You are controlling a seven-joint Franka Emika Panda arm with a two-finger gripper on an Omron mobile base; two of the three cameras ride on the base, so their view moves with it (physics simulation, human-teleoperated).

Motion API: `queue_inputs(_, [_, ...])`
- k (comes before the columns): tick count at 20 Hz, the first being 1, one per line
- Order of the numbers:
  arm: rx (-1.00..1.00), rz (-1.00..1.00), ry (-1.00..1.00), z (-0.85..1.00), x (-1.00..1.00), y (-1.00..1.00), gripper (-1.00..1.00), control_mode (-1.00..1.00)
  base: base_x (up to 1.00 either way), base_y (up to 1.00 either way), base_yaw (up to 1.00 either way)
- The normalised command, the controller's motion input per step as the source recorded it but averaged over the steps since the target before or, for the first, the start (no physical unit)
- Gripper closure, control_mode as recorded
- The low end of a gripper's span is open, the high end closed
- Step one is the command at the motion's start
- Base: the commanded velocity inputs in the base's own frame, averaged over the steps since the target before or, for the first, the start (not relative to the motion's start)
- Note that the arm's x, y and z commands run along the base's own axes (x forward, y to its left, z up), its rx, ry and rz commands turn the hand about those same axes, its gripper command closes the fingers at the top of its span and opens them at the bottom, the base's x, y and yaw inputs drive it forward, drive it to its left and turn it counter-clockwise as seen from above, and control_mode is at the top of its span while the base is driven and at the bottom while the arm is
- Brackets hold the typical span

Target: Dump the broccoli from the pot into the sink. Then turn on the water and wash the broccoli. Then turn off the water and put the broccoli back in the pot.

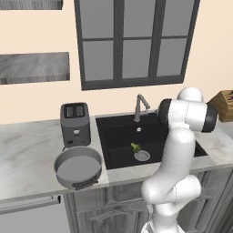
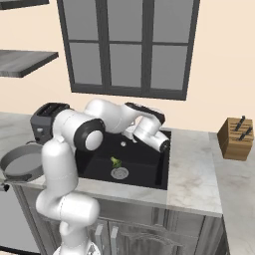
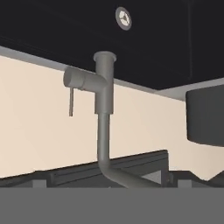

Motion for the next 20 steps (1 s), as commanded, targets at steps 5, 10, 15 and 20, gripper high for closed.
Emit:
queue_inputs(5, [0.00, -0.02, 0.06, -0.21, 0.24, 0.00, -1.00, -1.00, 0.00, 0.00, 0.00])
queue_inputs(10, [0.00, 0.00, 0.03, -0.15, 0.10, 0.00, -1.00, -1.00, 0.00, 0.00, 0.00])
queue_inputs(15, [0.01, 0.00, 0.03, -0.11, 0.13, 0.04, -1.00, -1.00, 0.00, 0.00, 0.00])
queue_inputs(20, [0.02, 0.00, 0.01, -0.01, 0.19, 0.10, -1.00, -1.00, 0.00, 0.00, 0.00])
